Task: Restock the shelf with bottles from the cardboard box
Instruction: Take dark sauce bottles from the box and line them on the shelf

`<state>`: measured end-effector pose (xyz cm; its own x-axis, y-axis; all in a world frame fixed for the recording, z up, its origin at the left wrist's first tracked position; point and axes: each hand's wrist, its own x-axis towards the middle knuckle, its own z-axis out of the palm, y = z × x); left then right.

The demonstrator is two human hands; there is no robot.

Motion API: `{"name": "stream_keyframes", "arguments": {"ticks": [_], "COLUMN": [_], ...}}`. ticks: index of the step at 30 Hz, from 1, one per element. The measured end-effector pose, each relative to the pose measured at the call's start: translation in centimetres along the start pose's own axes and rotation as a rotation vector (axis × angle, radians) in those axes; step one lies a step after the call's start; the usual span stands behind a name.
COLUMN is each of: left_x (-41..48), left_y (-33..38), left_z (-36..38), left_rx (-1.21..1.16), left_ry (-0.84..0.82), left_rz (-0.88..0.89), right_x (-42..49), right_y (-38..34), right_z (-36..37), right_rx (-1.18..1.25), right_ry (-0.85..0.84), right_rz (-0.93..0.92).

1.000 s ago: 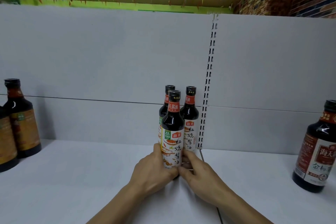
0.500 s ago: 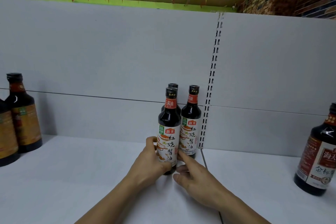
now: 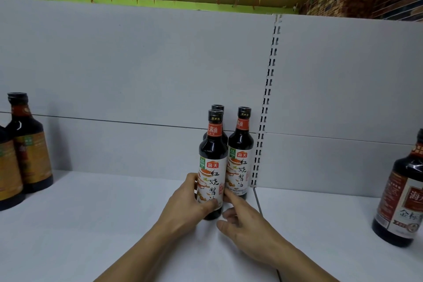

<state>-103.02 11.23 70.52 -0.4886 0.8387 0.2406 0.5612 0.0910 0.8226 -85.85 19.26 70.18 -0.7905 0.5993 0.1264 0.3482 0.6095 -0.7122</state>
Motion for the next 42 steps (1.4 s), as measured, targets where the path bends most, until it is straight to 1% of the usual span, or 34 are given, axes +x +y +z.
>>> {"name": "stream_keyframes", "arguments": {"ticks": [7, 13, 18, 23, 26, 28, 34, 39, 42], "left_x": [-0.3, -0.8, -1.7, -4.9, -7.5, -9.5, -16.7, -24.7, -30.1], "left_y": [0.2, 1.4, 2.3, 1.7, 0.9, 0.2, -1.8, -4.3, -6.4], "left_z": [-0.3, -0.9, -2.7, -5.8, -8.2, -10.0, -16.7, -22.0, -25.0], "left_rx": [0.032, 0.0, 0.096, 0.082, 0.068, 0.08, 0.129, 0.159, 0.184], "left_ry": [-0.026, -0.076, -0.045, -0.002, 0.065, 0.12, 0.328, 0.495, 0.592], "left_rz": [-0.008, -0.026, -0.05, -0.061, -0.048, -0.03, -0.024, -0.103, -0.212], "right_x": [0.1, -0.3, -0.8, -1.5, -1.7, -1.8, -2.6, -4.1, -4.9], "right_y": [0.1, -0.6, -2.2, -5.5, -8.6, -10.9, -17.3, -22.5, -25.9], "right_z": [0.4, 0.0, -0.7, 0.0, 1.9, 3.4, 9.7, 16.5, 21.7], "right_rx": [-0.03, -0.129, -0.159, -0.162, -0.133, -0.108, -0.004, 0.096, 0.151], "right_ry": [0.047, 0.217, 0.261, 0.276, 0.247, 0.199, 0.069, -0.09, -0.201], "right_rz": [-0.044, -0.06, -0.123, -0.177, -0.236, -0.276, -0.373, -0.452, -0.51]}}
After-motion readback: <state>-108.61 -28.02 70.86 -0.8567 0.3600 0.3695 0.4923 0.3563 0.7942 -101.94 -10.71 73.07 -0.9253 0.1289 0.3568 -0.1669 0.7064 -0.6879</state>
